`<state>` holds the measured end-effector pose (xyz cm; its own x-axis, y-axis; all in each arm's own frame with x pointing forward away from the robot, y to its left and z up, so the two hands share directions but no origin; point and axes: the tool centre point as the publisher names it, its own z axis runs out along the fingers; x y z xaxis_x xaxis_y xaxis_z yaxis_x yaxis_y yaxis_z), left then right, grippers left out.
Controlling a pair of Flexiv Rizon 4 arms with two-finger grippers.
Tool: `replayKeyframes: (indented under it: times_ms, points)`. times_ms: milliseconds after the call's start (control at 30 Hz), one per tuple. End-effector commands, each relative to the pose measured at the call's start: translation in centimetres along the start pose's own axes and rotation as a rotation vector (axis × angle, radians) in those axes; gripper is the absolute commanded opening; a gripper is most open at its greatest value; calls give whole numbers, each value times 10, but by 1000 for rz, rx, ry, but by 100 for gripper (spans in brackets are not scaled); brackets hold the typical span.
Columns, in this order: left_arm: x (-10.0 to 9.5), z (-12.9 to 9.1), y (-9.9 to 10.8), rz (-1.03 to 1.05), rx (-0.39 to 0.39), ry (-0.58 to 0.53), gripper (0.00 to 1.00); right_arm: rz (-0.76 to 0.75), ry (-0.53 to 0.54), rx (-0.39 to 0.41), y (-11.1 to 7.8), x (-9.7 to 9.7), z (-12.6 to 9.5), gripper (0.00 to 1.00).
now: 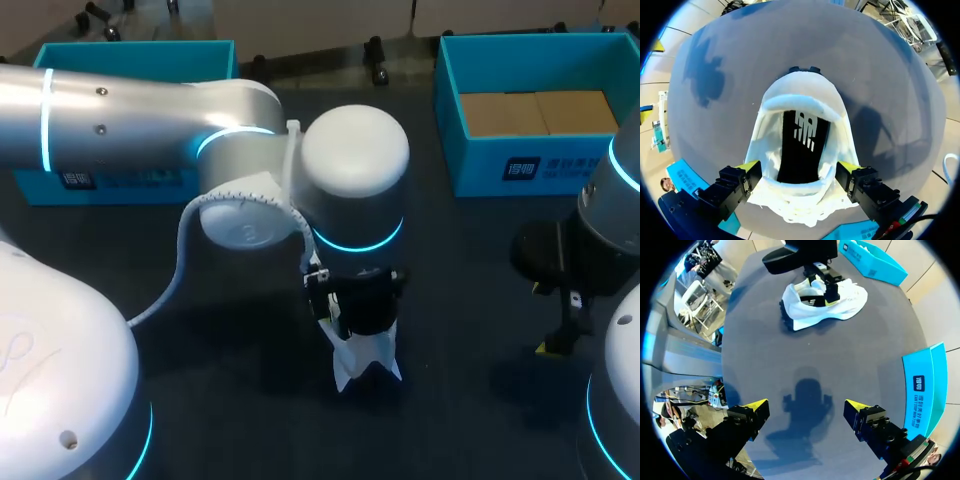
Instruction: Take the shoe out of the shoebox, open the shoe tongue, remove and reinsert the insole, then place the shoe into the shoebox
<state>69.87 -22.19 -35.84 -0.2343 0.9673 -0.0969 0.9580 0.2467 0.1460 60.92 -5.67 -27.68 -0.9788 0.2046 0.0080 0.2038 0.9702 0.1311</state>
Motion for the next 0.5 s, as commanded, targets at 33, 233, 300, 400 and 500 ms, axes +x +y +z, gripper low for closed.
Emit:
replayKeyframes:
  times_ms: [33, 233, 300, 400, 500]
  points:
    - [1, -5, 9, -6, 13, -4, 100, 0, -3, -1, -1, 2, 1, 100]
    - [-1, -8, 15, -12, 34, 4, 100, 0, -3, -1, -1, 2, 1, 100]
    - [-1, -11, 17, -15, 32, 4, 100, 0, -3, -1, -1, 2, 1, 100]
    - [-5, -13, 23, -20, 30, 7, 100, 0, -3, -1, -1, 2, 1, 100]
    - [-7, -16, 28, -24, 20, 7, 100, 0, -3, -1, -1, 2, 1, 100]
